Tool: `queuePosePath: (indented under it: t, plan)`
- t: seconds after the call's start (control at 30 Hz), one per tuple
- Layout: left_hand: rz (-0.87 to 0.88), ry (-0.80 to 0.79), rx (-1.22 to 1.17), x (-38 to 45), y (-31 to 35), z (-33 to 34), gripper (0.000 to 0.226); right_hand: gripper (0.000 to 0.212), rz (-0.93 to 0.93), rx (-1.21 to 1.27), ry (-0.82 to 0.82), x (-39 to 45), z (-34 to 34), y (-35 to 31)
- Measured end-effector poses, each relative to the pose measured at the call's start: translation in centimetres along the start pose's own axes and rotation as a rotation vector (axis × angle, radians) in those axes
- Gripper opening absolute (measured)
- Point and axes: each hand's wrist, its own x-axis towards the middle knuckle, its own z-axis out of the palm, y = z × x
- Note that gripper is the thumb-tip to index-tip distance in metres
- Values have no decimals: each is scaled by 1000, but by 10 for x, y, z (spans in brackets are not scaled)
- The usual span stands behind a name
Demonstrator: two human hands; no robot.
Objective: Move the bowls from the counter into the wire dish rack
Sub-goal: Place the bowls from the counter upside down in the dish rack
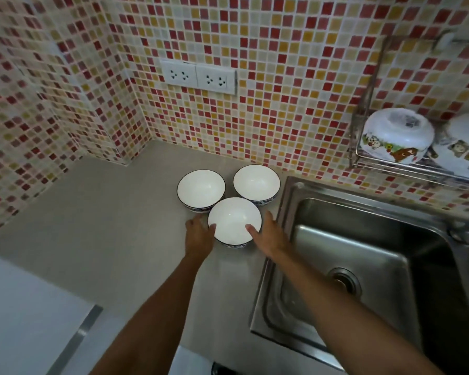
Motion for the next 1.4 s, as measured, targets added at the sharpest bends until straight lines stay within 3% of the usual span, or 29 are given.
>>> queuePosePath:
  t: [0.17, 0.33, 0.43, 0.67, 0.93, 1.07, 1.2, 1.3, 1.4]
  plan:
    - [-138, -145, -113, 13, -8, 1, 61, 63, 206, 84, -19, 10, 30, -2]
    - [-172, -271, -156, 24, -17, 6, 55, 47, 322, 271, 46, 13, 44, -6]
    - [-140, -279, -214, 18, -10, 5, 65, 48, 308, 330, 34, 12, 46, 0]
    - [-241, -283, -666, -19, 48, 2, 43, 37, 211, 512, 68, -29, -13, -6]
    - [12, -316, -771, -72, 151, 2, 46, 39, 35, 575, 159, -67, -117, -1]
    - [81, -350, -832, -100, 201, 13, 45, 41, -107, 538, 287, -82, -172, 11]
    - [163, -358, -895, -117, 243, 22, 46, 47, -281, 361, 557, -97, -226, 25]
    - [226, -350, -881, -126, 268, 32, 42, 43, -326, 261, 734, -97, -264, 45]
    - [243, -317, -860, -132, 289, 42, 47, 37, -319, -14, 808, -87, -297, 76]
